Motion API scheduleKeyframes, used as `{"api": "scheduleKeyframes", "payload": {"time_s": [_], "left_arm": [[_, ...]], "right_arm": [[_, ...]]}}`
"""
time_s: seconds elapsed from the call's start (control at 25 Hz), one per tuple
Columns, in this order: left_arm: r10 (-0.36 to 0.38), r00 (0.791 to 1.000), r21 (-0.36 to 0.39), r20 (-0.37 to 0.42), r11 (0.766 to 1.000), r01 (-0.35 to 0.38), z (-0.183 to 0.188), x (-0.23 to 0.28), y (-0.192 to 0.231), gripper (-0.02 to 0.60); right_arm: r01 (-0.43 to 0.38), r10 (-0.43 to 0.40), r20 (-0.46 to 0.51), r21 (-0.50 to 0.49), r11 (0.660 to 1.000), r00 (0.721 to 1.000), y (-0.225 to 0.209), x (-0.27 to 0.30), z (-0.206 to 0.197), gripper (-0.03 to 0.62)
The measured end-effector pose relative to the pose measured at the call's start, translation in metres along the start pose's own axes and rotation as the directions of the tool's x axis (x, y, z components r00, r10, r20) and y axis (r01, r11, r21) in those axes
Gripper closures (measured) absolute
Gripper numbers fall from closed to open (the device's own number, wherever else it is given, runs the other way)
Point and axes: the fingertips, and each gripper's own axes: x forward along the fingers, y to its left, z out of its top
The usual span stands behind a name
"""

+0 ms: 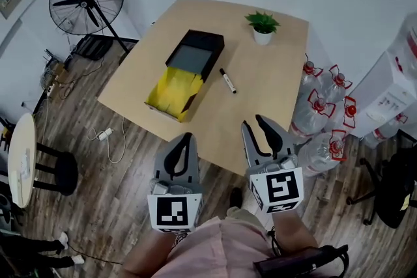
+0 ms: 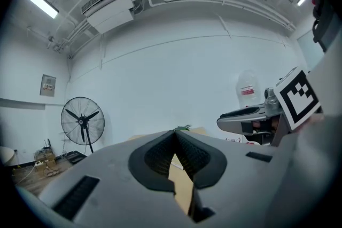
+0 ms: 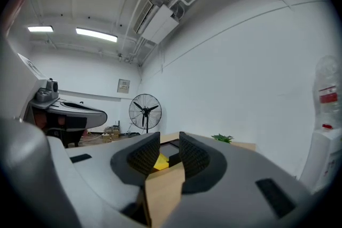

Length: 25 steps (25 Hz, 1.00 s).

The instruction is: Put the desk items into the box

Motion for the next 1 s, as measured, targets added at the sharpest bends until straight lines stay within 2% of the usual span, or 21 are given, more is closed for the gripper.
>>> {"api": "scheduleKeyframes", "payload": {"time_s": [0.24,0.56,1.0], "left_arm": [[0.038,0.999,0.004,0.028,0.999,-0.038,0.010,0.031,0.015,0.571],[0.063,0.998,-0.035,0.016,0.997,-0.063,0.003,0.054,0.036,0.571],[-0.002,1.000,-0.077,-0.004,0.997,0.001,-0.017,0.117,0.065,0.571]], "right_arm": [[-0.022,0.023,0.020,-0.024,0.999,1.000,-0.018,0.039,0.012,0.480],[-0.032,0.031,-0.004,-0.046,0.998,0.999,-0.024,0.073,0.013,0.482],[0.006,-0.012,-0.091,-0.067,0.998,0.996,-0.035,0.131,-0.008,0.480]]}}
